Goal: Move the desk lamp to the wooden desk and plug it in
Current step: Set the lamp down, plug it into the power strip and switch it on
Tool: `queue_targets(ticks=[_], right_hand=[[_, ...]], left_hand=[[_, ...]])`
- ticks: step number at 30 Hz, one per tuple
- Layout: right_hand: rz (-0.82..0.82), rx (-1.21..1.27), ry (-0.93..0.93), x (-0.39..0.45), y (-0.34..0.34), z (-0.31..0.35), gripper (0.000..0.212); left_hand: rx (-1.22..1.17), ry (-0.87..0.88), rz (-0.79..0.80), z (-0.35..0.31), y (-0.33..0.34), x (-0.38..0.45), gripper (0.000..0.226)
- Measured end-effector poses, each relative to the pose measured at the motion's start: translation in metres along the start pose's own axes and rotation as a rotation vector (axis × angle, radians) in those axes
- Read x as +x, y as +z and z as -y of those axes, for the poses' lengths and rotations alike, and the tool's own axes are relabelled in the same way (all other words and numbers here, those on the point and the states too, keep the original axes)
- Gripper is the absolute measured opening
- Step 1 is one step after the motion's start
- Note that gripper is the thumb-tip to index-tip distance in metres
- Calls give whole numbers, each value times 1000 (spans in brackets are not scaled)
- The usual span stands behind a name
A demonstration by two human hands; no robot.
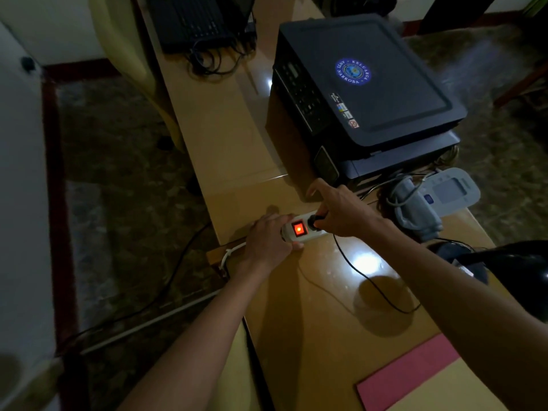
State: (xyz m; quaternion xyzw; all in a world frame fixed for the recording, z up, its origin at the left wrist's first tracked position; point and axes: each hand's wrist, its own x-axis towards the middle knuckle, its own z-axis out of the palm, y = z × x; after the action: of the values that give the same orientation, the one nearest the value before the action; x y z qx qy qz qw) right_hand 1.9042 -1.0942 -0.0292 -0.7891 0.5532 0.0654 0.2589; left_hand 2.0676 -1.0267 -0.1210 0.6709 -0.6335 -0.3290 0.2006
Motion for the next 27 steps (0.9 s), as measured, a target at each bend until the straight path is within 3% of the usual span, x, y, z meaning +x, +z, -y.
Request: queue_targets(ticks=[8, 12, 15, 20, 27], right_hand=[[-57, -11, -30, -2, 13, -5, 62], [-81, 6, -9, -8, 12, -2, 68], [-227, 88, 9, -28, 16, -7, 66], [-476, 146, 29, -72, 36, -22, 50], [-588, 292, 123, -133, 85, -40, 38]], left_hand=[[54, 10, 0, 2, 3, 1, 76], [114, 34, 76, -1, -2, 3, 80], [69, 41, 130, 3, -1, -2, 79], [56, 38, 42, 5, 7, -24, 75], [114, 63, 20, -18, 1, -67, 69]])
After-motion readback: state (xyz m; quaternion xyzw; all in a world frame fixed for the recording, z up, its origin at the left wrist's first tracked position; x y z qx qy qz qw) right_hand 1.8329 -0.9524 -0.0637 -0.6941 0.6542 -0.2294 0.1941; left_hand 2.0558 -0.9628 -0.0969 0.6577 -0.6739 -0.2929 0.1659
